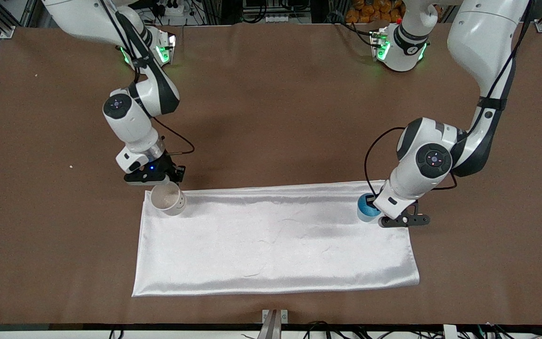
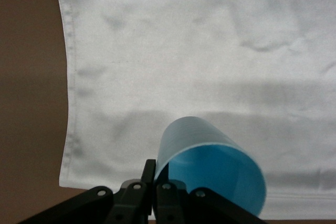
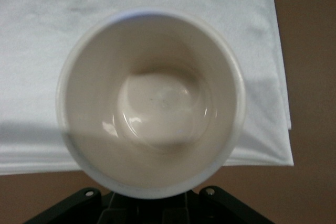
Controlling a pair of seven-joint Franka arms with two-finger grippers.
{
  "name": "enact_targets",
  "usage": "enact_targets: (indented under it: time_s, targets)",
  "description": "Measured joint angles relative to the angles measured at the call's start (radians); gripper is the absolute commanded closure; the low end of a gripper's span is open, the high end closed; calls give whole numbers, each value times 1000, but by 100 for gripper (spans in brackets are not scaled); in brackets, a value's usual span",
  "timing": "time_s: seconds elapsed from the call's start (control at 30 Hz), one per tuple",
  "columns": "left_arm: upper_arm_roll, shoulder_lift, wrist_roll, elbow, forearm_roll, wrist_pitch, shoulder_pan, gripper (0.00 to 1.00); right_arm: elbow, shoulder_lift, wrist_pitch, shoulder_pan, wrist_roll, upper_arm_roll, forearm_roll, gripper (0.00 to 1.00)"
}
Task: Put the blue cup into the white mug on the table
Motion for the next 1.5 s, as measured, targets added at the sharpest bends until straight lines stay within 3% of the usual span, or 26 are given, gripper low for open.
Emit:
enact_targets:
  time_s: [0.23, 0.83, 1.13, 1.5]
  targets:
    - [-2, -15, -35, 4, 0, -42, -22, 100, -52, -72, -23, 91, 137, 2, 0, 100]
    - [-19, -92, -71, 70, 0, -227, -57, 100, -48, -96, -150, 307, 397, 4, 0, 100]
    - [-61, -92, -115, 128, -7, -264, -78, 100, 30, -128, -426, 417, 460, 6, 0, 100]
    - [-61, -71, -202, 142, -9, -265, -128, 100, 104, -121, -463, 525, 635, 8, -1, 100]
